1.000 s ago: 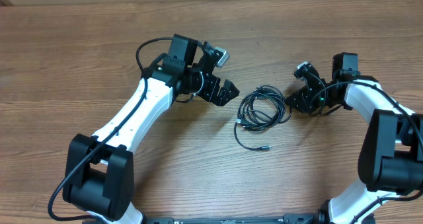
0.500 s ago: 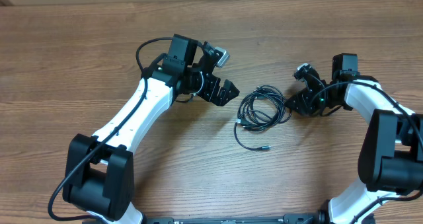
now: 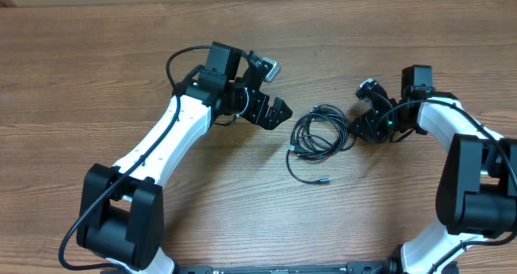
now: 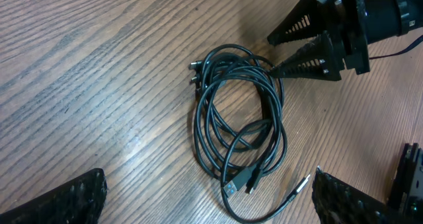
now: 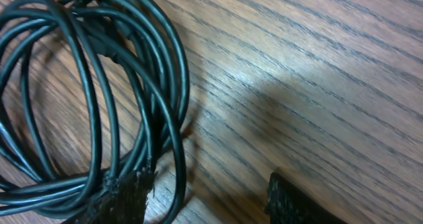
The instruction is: Untangle cables
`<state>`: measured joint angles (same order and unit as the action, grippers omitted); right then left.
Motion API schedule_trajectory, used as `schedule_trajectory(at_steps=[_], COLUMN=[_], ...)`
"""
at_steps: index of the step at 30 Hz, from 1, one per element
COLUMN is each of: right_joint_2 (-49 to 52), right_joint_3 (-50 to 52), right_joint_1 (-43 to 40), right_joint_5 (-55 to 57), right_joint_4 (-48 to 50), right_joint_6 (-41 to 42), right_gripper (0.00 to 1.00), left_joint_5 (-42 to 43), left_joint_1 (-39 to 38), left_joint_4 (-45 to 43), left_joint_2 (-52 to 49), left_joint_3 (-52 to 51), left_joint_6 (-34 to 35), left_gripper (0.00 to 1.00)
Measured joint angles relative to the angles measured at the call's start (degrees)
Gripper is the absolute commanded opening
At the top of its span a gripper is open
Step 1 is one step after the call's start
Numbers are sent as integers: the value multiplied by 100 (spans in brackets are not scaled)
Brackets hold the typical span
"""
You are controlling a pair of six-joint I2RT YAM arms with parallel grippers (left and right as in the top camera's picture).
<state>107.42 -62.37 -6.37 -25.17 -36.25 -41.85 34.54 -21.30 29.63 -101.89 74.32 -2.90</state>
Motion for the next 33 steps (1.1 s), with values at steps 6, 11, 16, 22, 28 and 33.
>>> schedule_trajectory(at_steps=[6,11,16,22,28,33], right_joint_2=[0,2,103,216,249,249], right_joint_3=[0,0,-44,-170,-177,-203], right_joint_1=[2,0,4,15,20,52], right_joint_5=[170,229,199,140,122,291], right_joint_4=[83,109,42,9,7,-111], right_joint_6=[57,114,131,177,249,264], right_gripper=[56,53,52,47,32,28], left_joint_5=[0,-2,0,0,0,-2], left_joint_1=[0,0,0,0,0,0], left_joint_4=[0,0,0,0,0,0], left_joint_2=[0,0,0,0,0,0], left_joint_3=[0,0,0,0,0,0], left_joint_6=[0,0,0,0,0,0], left_gripper=[99,100,100,100,99,100])
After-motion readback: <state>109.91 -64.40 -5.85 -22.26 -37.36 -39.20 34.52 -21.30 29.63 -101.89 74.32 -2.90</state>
